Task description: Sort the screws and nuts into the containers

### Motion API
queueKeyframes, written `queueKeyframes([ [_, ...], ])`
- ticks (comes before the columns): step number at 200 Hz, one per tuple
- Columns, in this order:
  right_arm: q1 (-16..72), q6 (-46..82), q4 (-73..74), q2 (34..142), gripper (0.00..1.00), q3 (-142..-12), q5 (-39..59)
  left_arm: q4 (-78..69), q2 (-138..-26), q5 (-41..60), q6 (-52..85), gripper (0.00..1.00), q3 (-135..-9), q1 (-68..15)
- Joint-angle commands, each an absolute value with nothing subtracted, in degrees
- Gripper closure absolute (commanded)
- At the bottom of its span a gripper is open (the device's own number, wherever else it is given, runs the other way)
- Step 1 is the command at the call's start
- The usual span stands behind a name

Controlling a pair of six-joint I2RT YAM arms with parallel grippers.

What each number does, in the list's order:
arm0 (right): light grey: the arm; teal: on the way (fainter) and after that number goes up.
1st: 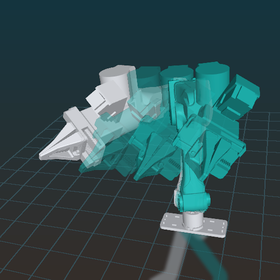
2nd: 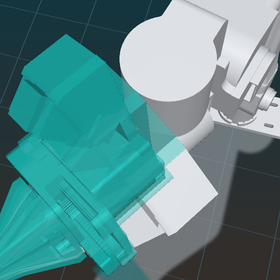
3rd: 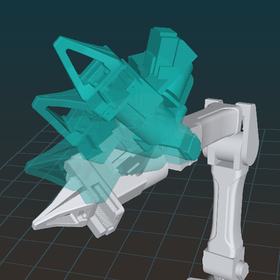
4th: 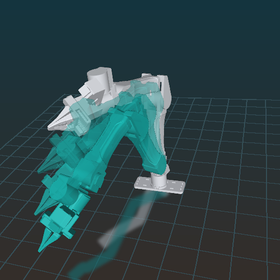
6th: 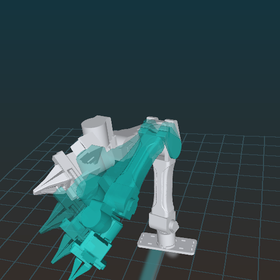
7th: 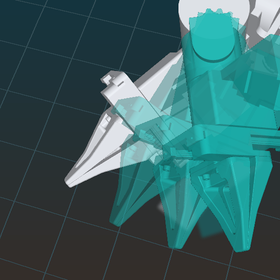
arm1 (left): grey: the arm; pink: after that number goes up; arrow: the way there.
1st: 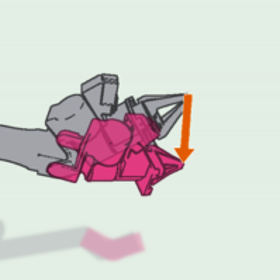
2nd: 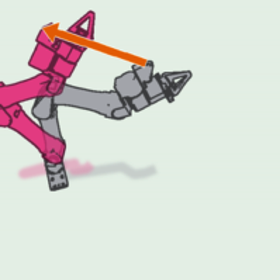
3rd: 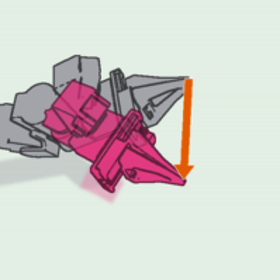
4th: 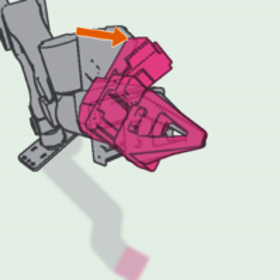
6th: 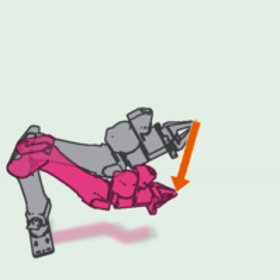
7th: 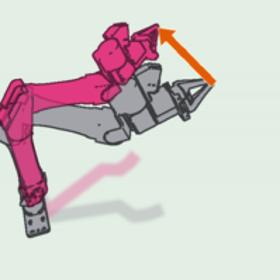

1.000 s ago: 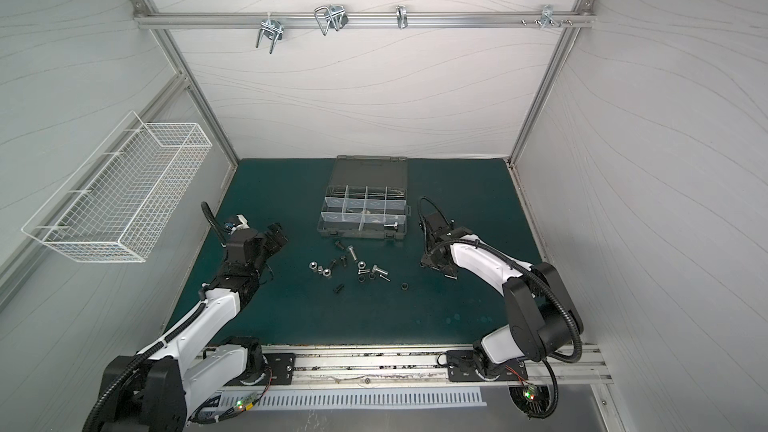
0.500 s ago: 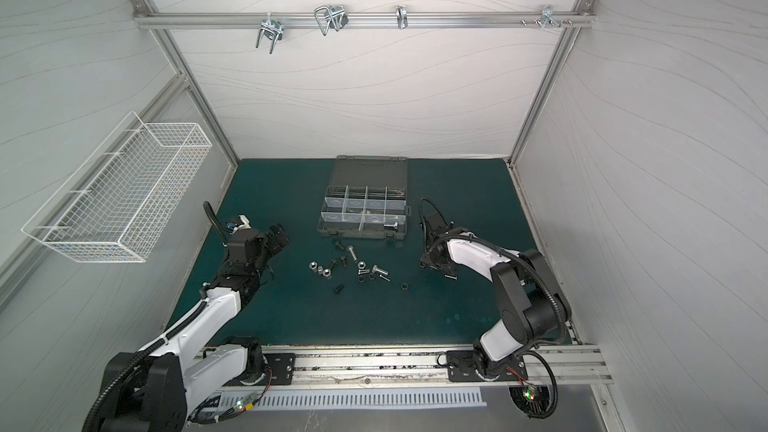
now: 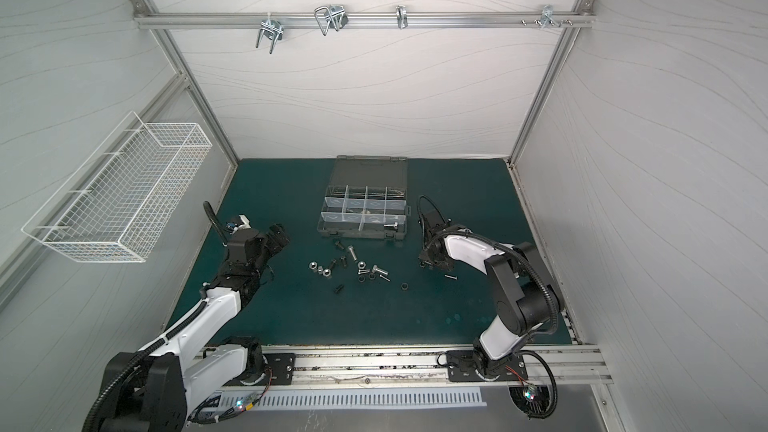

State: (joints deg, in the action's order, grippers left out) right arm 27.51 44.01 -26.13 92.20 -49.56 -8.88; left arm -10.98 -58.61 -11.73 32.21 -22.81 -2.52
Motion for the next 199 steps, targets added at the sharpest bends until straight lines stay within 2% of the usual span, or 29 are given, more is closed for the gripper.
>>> queueKeyframes([
  [1, 27.3, 41.9, -26.3, 93.0, 0.94, -50.3, -6.8, -12.6, -58.5, -11.9, 33.0, 0.00, -25.6, -2.7],
  [99, 31.2, 25.9, -24.8, 89.1, 0.96, -60.2, -3.6, -12.3, -58.4, -11.7, 33.5, 0.00, -25.6, -2.7],
  [158, 33.2, 9.8, -21.8, 96.0, 0.95, -71.0, 9.0, -11.7, -57.0, -11.3, 34.0, 0.00, -25.4, -2.7],
  [199, 34.2, 1.1, -24.6, 102.5, 0.95, -78.4, 12.1, -11.0, -55.8, -11.0, 34.4, 0.00, -25.3, -2.7],
])
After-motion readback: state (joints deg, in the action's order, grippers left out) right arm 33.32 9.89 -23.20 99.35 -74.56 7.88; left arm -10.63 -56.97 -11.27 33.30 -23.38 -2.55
